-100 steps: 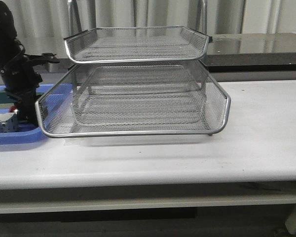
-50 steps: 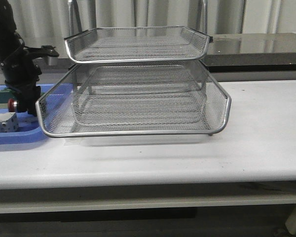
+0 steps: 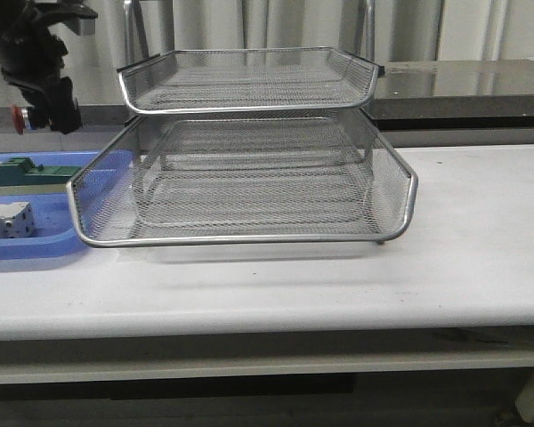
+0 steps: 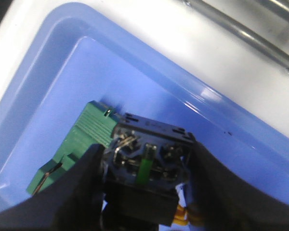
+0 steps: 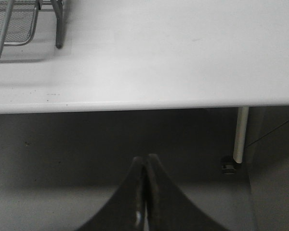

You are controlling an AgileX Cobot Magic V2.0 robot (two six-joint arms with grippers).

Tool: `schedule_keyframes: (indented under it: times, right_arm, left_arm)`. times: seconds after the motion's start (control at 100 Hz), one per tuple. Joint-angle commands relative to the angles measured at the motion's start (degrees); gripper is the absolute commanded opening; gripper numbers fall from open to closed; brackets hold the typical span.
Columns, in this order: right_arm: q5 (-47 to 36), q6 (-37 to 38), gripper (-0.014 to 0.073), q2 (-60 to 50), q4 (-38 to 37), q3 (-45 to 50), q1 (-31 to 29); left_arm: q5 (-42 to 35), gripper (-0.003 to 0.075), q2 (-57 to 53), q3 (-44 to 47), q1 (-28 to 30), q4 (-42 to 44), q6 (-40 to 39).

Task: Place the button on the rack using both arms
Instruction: 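Lift the red button up out of the blue tray with the left gripper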

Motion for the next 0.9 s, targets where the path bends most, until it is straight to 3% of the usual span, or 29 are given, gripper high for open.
schedule_keyframes:
  times: [0.0,0.55,0.89]
  right_arm:
    - [-3.02,-0.12,-0.0068,-0.09,-0.47,-2.01,-0.29]
    - [-3.02,-0.12,-0.0068,-0.09,-0.47,-2.01,-0.29]
    - [-3.02,-0.12,-0.0068,-0.09,-0.47,-2.01,-0.29]
  left_arm:
    - [1.44,0.0004,-7.3,-1.56,-0.12,-0.53,-2.17]
    - [1.44,0.0004,-30.12,20.05,-0.62,-2.54,-6.04]
    - [1.44,0.0004,-43.34,31.74,-8.65,-3.13,-6.35]
